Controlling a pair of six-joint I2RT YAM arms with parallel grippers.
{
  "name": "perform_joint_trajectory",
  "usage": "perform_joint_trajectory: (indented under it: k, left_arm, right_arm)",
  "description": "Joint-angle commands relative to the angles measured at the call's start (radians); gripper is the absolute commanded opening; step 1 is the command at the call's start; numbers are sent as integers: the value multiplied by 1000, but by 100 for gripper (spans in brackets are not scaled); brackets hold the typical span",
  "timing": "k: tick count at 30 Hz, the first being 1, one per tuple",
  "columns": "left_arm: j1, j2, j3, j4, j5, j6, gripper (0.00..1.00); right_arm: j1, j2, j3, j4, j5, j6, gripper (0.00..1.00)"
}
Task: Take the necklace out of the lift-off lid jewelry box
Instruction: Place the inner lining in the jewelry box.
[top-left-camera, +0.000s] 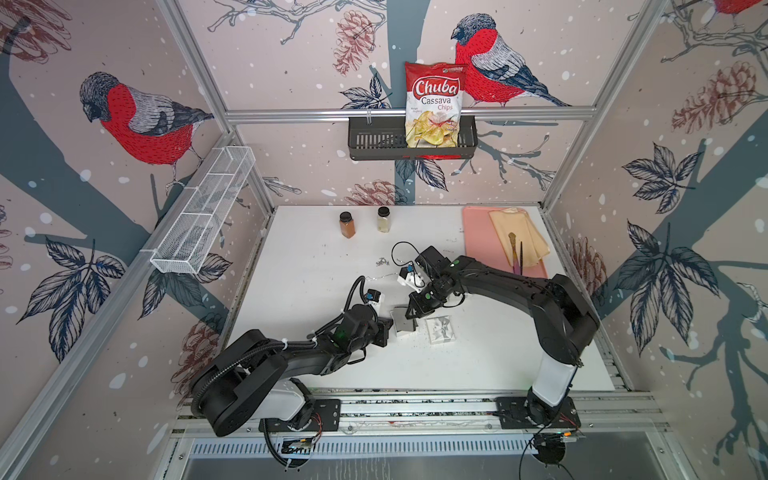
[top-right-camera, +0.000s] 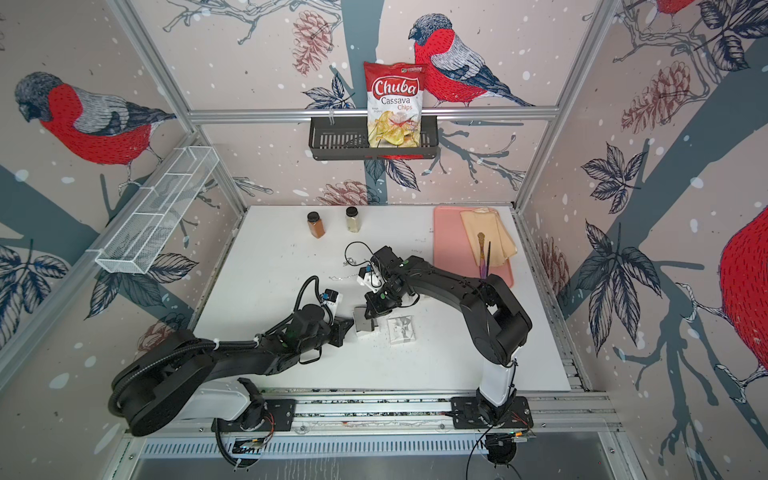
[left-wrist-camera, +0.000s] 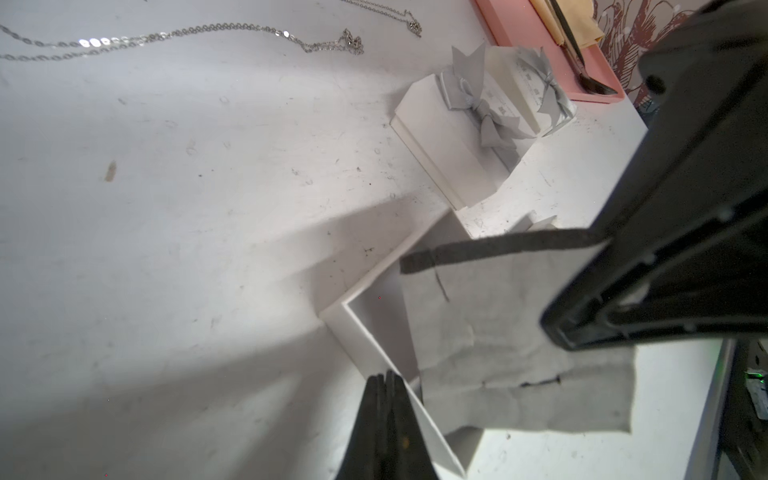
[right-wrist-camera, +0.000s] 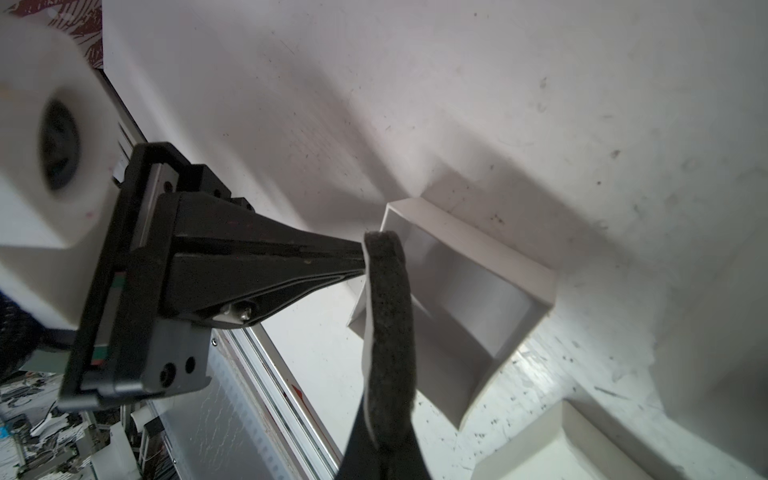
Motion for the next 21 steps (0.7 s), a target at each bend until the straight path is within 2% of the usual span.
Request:
perform_joint_trajectory:
  k: [1,4,6,9,10,13,15,21]
  left_arm:
    - [4,25,23,40,8,38,4]
    - [10,12,17,28,9,43,6]
    - [15,-2,11,27,10,42,12]
    - [21,-19,9,17,19,45,31]
    - [21,-23,9,16,24,46,40]
    - [21,-45,2,16,30,52,53]
    - [21,-69,-5,10,21,54,55]
    - [25,-140,-17,-23,8,59,53]
  right_arm:
    - [-5,15,-6,-27,-21,-13,1]
    - [-18,4,-16,-22,-19,3,1]
    - [-32,-7,-20,-16,-34,15,1]
    - [-43,-15,-25,-20,-47,28,1]
    - [-45,-18,-25,-23,-53,31,1]
    - [-48,-27,-29,-26,-79,34,1]
    - [-50,-32,-32,-25,-107,37,1]
    - [-52,-5,-42,1,-134,63,1]
